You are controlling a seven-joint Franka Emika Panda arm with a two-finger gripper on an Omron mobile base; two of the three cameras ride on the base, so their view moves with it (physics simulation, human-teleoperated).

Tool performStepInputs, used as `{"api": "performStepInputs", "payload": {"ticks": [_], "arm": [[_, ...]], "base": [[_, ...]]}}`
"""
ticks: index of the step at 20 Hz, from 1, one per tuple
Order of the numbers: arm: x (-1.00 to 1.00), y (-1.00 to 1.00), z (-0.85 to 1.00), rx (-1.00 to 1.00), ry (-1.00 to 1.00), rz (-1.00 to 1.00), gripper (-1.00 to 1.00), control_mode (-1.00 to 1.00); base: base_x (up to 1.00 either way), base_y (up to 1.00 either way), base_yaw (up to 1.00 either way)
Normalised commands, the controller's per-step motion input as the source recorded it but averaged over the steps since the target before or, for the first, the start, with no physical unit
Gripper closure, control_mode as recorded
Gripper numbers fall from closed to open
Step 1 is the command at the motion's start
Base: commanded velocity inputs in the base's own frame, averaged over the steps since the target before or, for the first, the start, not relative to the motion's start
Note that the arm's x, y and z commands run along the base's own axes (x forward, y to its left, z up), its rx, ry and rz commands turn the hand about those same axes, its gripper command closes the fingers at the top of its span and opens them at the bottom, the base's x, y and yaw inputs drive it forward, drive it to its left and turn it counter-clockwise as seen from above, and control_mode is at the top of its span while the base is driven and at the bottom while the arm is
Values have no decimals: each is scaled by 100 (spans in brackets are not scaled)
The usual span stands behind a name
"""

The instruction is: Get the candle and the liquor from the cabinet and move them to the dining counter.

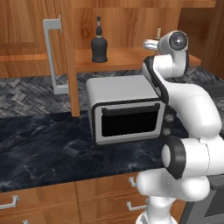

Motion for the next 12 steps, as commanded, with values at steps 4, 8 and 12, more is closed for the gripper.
{"api": "performStepInputs", "payload": {"ticks": [4, 8, 12], "arm": [[-2, 0, -19, -4, -22, 0, -100, -100], [0, 0, -22, -4, -16, 0, -100, -100], [0, 0, -11, -3, -10, 1, -100, -100]], "base": [[0, 0, 0], [0, 0, 0], [0, 0, 0]]}}
